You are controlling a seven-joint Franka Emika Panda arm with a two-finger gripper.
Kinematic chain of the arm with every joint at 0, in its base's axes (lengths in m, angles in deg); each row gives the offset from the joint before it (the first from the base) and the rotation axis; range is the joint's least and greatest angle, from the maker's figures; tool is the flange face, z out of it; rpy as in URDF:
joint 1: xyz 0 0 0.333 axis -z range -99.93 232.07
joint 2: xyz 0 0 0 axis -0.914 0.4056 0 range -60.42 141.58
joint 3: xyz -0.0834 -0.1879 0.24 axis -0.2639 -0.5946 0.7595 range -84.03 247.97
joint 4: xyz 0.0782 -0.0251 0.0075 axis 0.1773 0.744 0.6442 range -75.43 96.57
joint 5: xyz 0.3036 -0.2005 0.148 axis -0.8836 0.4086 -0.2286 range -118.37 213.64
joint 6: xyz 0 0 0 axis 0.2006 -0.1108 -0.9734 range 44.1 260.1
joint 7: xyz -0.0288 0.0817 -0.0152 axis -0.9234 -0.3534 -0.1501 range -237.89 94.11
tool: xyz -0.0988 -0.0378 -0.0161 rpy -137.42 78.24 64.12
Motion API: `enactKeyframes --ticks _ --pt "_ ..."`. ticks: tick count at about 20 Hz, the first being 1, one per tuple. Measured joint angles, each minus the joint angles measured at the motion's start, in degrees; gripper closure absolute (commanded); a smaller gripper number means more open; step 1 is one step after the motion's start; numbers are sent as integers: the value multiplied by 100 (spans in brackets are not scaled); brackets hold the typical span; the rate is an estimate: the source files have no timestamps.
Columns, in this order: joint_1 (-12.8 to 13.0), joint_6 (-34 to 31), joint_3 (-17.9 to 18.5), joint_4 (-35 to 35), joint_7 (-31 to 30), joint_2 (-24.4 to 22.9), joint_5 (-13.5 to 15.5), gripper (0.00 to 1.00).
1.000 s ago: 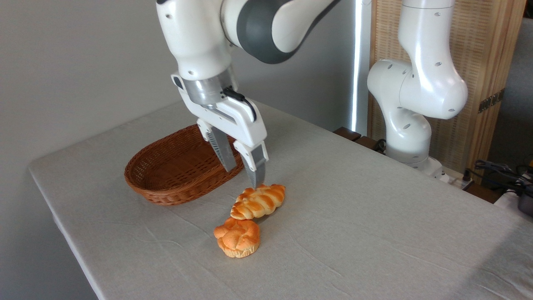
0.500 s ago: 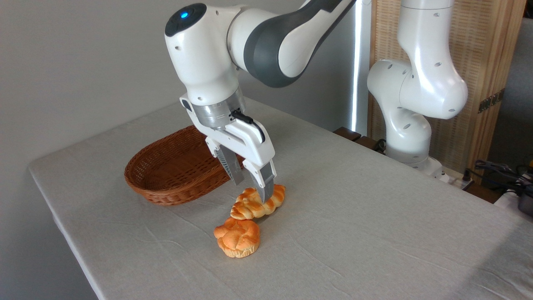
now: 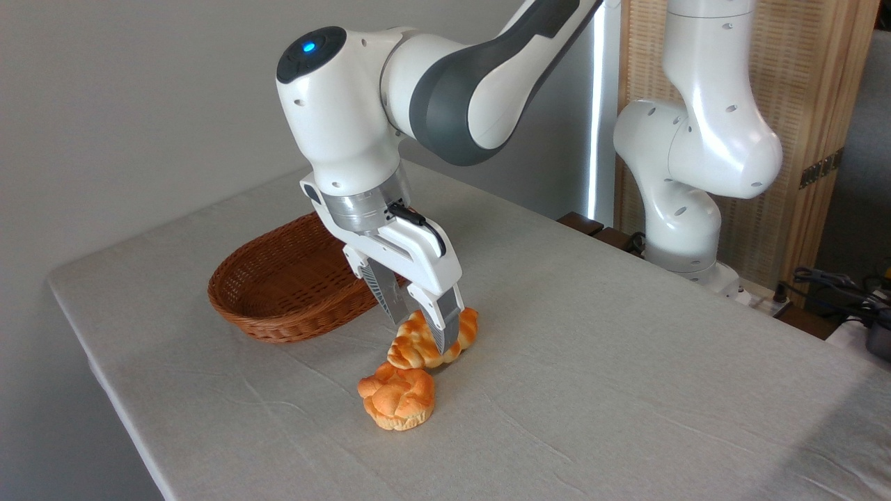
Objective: Put bread into the basket
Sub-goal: 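Close the gripper on the braided roll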
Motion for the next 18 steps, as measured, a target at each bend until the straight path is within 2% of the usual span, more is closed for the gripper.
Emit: enactKeyframes --ticks 6,12,13,15,16,18 --pt "13 1 -9 0 1 59 -405 0" --pt "41 19 -46 0 1 159 -424 0" --pt "42 36 -54 0 1 170 -424 8" --pt "41 120 -65 0 1 175 -424 42" --pt "42 158 -70 0 1 175 -424 52" --pt "42 184 -77 -1 1 175 -424 55"
